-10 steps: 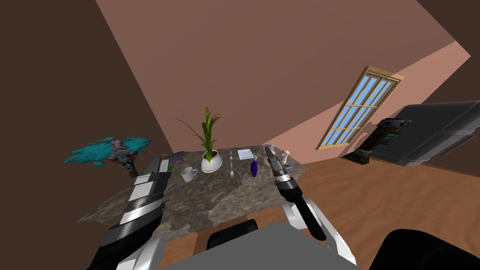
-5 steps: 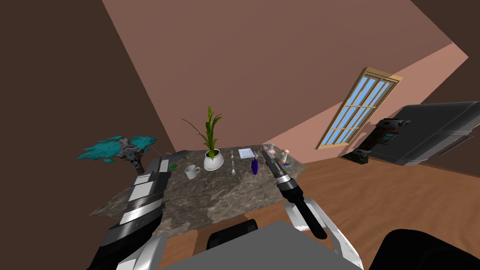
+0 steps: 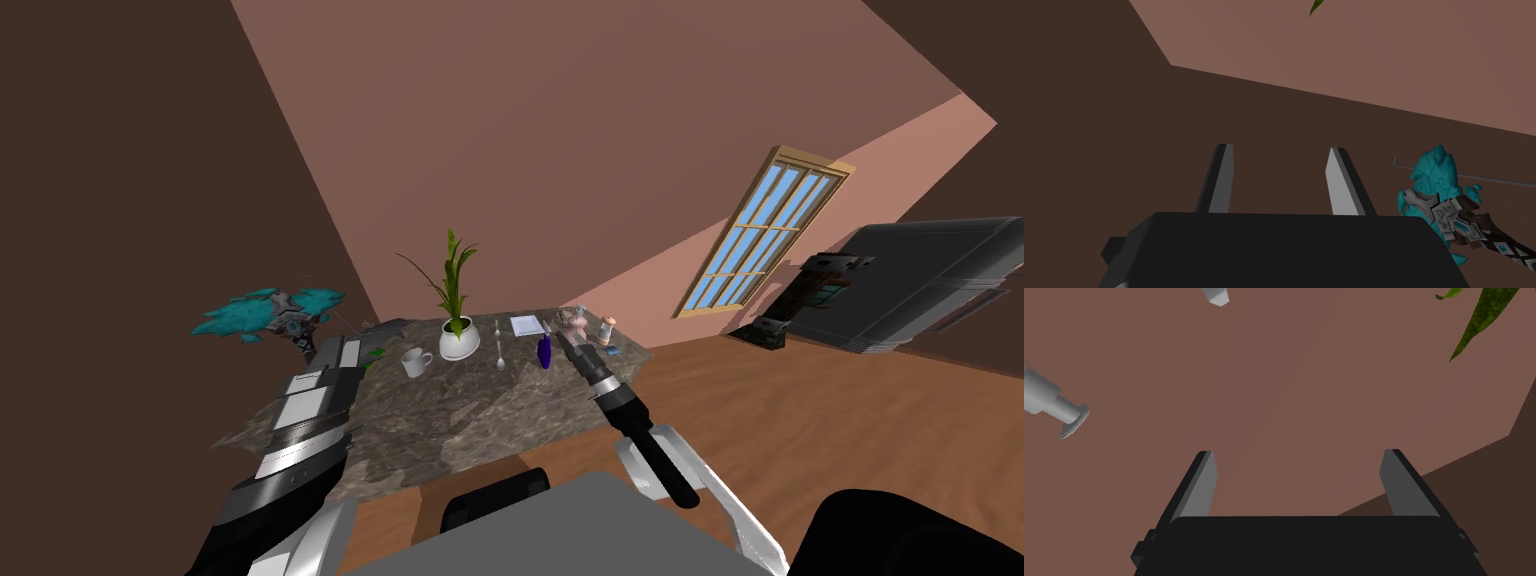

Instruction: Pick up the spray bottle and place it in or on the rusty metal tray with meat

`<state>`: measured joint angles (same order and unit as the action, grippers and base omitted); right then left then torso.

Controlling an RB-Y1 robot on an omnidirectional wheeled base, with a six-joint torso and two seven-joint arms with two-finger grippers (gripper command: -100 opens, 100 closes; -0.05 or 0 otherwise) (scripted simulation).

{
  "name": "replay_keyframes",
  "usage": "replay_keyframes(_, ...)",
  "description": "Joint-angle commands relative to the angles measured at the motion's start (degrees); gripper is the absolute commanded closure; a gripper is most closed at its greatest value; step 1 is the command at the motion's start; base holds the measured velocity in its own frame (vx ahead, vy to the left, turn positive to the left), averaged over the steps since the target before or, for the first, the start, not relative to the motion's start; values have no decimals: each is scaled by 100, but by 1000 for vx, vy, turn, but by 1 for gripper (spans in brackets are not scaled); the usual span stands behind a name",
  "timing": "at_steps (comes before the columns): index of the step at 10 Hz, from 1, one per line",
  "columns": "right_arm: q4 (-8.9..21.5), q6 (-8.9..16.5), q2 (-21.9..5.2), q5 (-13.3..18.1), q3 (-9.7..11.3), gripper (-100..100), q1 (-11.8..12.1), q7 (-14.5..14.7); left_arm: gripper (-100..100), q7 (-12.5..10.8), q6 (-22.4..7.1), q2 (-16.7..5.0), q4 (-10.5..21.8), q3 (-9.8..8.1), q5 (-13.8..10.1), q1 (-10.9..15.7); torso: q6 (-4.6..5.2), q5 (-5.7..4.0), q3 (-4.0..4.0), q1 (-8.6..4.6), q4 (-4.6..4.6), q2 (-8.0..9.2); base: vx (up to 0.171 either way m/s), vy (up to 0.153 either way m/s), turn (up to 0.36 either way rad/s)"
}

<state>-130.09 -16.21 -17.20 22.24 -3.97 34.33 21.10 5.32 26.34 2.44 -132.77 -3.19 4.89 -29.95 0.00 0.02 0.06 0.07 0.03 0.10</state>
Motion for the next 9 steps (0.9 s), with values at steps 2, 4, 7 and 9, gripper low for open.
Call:
replay_keyframes(2, 261, 231, -283, 238, -80, -100, 63, 184, 0, 0, 0, 0, 0, 0, 0, 0, 0, 1, -3, 5, -1, -5, -3, 41, 46)
replay_keyframes(4, 629, 504, -597, 384, -237, -100, 125, 309, 0, 0, 0, 0, 0, 0, 0, 0, -1, 2, -10, 10, -4, -17, 31, 80, 120)
replay_keyframes(7, 850, 660, -766, 443, -337, -100, 156, 366, 0, 0, 0, 0, 0, 0, 0, -1, 0, 4, -12, 17, -5, -21, 29, 71, 55)
replay_keyframes(9, 1194, 898, -1018, 518, -499, -100, 201, 444, 0, 0, 0, 0, 0, 0, 0, -1, -1, 5, -15, 22, -5, -25, 54, 101, 130)
